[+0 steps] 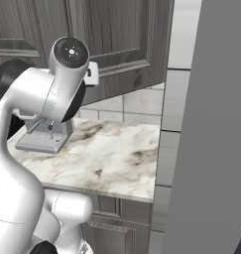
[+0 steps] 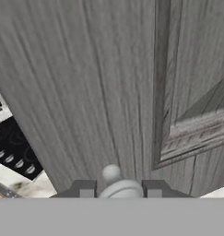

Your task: Get the candle and the beer from the cabinet and move them to the dining counter.

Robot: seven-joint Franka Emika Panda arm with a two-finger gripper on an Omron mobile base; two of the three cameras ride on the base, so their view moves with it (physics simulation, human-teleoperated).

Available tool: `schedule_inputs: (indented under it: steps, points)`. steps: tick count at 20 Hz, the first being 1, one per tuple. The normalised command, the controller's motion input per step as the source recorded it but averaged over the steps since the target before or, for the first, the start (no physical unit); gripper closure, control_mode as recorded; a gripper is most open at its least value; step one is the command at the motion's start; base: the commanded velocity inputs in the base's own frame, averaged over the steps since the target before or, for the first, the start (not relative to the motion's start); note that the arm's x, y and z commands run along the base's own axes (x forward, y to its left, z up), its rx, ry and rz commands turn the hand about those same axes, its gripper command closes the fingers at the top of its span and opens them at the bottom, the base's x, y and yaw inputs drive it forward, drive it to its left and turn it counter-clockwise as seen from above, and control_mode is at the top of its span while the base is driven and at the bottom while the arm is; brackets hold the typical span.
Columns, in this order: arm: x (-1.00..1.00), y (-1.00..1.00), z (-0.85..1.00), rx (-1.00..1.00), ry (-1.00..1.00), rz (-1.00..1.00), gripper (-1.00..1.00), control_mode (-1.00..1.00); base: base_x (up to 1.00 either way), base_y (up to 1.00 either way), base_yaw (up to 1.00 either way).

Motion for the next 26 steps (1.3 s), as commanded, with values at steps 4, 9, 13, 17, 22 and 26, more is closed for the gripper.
schedule_inputs:
  steps: [4, 9, 13, 17, 22, 26]
  points:
    - [-0.04, -0.01, 0.00, 0.00, 0.01, 0.00, 1.00, -1.00, 0.00, 0.00, 0.00]
    - [0.00, 0.00, 0.00, 0.00, 0.00, 0.00, 1.00, -1.00, 0.00, 0.00, 0.00]
    - [0.00, 0.00, 0.00, 0.00, 0.00, 0.00, 1.00, -1.00, 0.00, 0.00, 0.00]
    - [0.00, 0.00, 0.00, 0.00, 0.00, 0.00, -1.00, -1.00, 0.00, 0.00, 0.00]
    - [0.00, 0.00, 0.00, 0.00, 0.00, 0.00, -1.00, -1.00, 0.00, 0.00, 0.00]
    - [0.00, 0.00, 0.00, 0.00, 0.00, 0.00, -1.00, -1.00, 0.00, 0.00, 0.00]
